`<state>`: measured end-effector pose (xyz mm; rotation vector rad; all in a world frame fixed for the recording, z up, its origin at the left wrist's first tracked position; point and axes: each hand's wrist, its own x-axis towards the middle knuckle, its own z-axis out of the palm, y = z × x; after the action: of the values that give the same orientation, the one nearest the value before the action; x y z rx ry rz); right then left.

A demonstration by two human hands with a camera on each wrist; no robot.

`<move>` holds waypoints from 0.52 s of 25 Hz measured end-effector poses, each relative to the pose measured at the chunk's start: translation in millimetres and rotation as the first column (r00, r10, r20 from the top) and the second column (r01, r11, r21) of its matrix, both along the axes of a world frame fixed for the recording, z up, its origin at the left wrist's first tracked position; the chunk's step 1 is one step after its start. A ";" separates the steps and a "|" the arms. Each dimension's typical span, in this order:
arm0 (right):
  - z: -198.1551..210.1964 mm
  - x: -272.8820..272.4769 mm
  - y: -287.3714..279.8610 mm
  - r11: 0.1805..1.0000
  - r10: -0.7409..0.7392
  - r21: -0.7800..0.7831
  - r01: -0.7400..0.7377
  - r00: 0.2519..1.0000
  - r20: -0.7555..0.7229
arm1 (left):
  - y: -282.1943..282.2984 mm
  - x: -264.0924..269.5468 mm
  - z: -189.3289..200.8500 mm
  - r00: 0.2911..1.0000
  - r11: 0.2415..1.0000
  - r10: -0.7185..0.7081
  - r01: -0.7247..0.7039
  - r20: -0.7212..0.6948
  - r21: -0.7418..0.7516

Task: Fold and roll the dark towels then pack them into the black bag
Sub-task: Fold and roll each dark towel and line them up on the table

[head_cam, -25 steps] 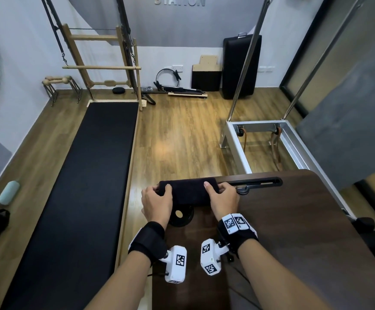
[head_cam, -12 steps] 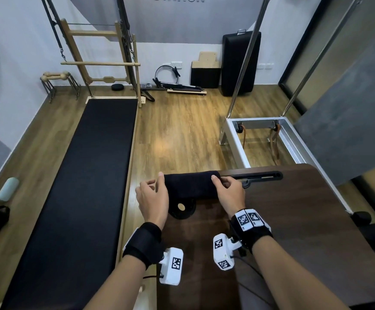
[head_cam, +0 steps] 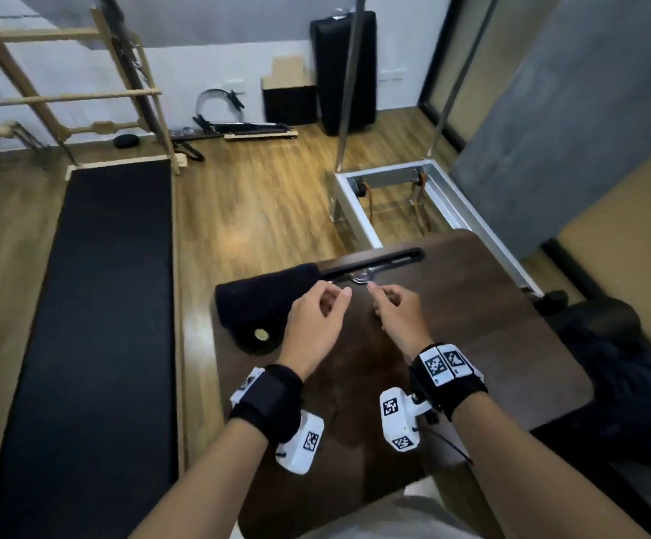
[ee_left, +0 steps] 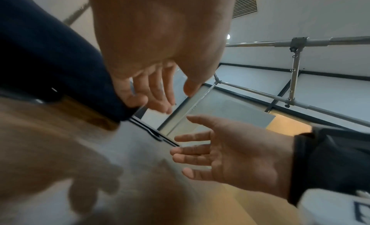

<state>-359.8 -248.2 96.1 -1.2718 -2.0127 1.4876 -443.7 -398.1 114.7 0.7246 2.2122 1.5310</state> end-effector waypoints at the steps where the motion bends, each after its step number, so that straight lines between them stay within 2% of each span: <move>1: -0.1 16.6 10.3 1.000 -0.004 0.008 0.004 1.000 0.024 | 15.9 6.8 -1.7 0.996 0.996 -0.079 0.080 0.043 -0.031; 6: 4.0 110.4 55.7 0.996 0.011 -0.085 -0.004 0.997 0.079 | 102.0 54.7 -6.2 0.948 0.943 -0.297 0.310 0.112 -0.125; 13: 15.1 262.0 147.8 0.977 -0.115 -0.178 0.121 0.992 0.045 | 248.3 186.3 -16.6 0.832 0.829 -0.527 0.548 0.172 -0.109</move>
<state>-97.8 -100.4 111.2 -1.4701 -1.8217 1.6313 -257.5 -149.8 98.1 1.0509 1.7842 1.0738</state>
